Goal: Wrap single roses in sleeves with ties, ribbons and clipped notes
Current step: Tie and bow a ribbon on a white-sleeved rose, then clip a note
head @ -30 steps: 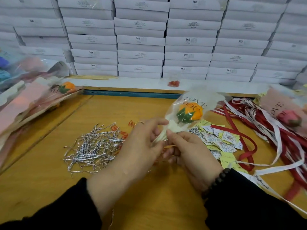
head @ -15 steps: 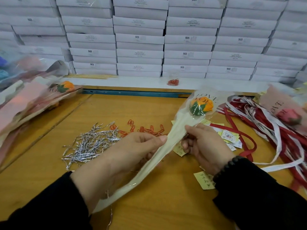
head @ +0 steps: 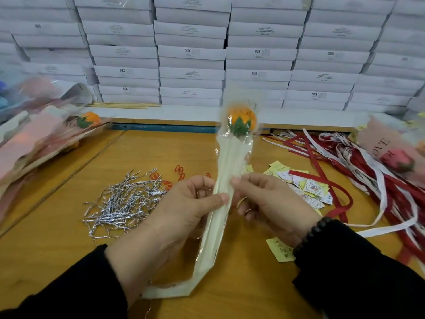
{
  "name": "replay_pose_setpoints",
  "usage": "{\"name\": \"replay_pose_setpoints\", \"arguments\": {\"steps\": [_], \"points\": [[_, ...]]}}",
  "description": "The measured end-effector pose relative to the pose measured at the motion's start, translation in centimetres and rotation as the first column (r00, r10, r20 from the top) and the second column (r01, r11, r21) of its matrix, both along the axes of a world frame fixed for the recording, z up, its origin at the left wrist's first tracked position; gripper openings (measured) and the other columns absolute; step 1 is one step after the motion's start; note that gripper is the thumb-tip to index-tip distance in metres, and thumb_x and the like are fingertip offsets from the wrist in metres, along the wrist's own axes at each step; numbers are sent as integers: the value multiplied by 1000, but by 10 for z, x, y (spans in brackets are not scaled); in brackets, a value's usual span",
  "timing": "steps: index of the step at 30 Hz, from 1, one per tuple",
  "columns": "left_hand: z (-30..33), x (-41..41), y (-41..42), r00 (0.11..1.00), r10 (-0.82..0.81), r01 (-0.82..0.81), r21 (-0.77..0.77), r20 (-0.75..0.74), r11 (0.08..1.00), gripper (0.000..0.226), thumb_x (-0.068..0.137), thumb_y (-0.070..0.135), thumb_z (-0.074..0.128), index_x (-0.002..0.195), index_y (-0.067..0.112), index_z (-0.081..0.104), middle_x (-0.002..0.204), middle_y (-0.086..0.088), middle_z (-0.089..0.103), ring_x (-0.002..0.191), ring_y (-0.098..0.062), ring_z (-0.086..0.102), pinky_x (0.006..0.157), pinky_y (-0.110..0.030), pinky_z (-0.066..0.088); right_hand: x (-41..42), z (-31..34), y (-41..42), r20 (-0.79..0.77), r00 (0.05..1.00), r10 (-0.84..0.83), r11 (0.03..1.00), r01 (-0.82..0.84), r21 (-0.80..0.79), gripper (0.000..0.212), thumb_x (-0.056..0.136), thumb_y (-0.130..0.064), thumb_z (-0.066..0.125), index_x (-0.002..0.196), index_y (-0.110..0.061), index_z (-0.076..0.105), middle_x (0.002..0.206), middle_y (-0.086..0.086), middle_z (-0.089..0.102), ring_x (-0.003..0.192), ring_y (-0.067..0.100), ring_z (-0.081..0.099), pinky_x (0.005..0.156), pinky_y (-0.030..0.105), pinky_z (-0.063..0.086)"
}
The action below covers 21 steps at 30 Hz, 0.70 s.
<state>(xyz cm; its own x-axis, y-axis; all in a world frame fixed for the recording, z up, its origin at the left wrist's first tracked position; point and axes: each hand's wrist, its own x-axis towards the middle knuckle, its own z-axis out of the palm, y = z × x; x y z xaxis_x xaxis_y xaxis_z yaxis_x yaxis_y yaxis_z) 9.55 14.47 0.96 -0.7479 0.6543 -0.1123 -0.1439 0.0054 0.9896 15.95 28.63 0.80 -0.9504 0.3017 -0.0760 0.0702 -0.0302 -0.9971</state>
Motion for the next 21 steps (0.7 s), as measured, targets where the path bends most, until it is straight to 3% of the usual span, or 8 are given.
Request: {"name": "replay_pose_setpoints", "arguments": {"steps": [3, 6, 8, 13, 18, 21], "points": [[0, 1, 0, 998, 57, -56, 36, -23, 998, 23, 59, 19, 71, 79, 10, 62, 66, -9, 63, 54, -20, 55, 54, -25, 42, 1, -1, -6, -31, 999, 39, 998, -38, 48, 10, 85, -16, 63, 77, -10, 61, 56, -3, 60, 46, 5, 52, 44, 15, 42], [-2, 1, -1, 999, 35, -34, 76, -8, 997, 29, 65, 15, 69, 90, 2, 64, 84, -22, 65, 66, -26, 62, 65, -35, 51, 1, 1, -3, -52, 999, 10, 997, -6, 78, 14, 88, -12, 59, 74, -12, 60, 50, -6, 56, 43, 4, 49, 45, 14, 40], [-3, 1, -1, 1000, 1, -2, 81, 3, 997, 24, 74, 12, 67, 95, 1, 65, 90, -23, 69, 70, -24, 67, 66, -33, 56, 1, 1, 0, -33, 999, 2, 997, 0, 79, 15, 89, -12, 58, 74, -13, 61, 49, -6, 53, 42, 4, 46, 46, 16, 39], [-5, -1, -2, 1000, -11, 9, 66, 27, 998, 14, 80, 11, 62, 90, 3, 68, 80, -15, 72, 62, -18, 66, 58, -28, 55, 2, 1, 2, 9, 1000, 6, 999, -6, 39, 11, 88, -16, 60, 79, -10, 60, 51, -6, 56, 46, 5, 50, 47, 17, 43], [-7, -3, -3, 999, 13, -15, 63, 33, 998, 23, 69, 14, 67, 90, 3, 70, 79, -13, 72, 61, -17, 66, 55, -25, 55, 4, 0, -2, -13, 999, 40, 996, -41, -78, 8, 90, -10, 57, 83, -6, 54, 53, -1, 62, 45, 8, 57, 44, 16, 46], [-7, -3, -2, 997, 40, -46, 92, 70, 995, 24, 71, 11, 67, 92, 0, 68, 79, -18, 70, 58, -18, 63, 47, -21, 50, 4, -1, -3, -43, 999, -8, 1000, 7, -22, 12, 91, -8, 55, 80, -8, 51, 48, -1, 59, 42, 7, 54, 43, 16, 43]]}}
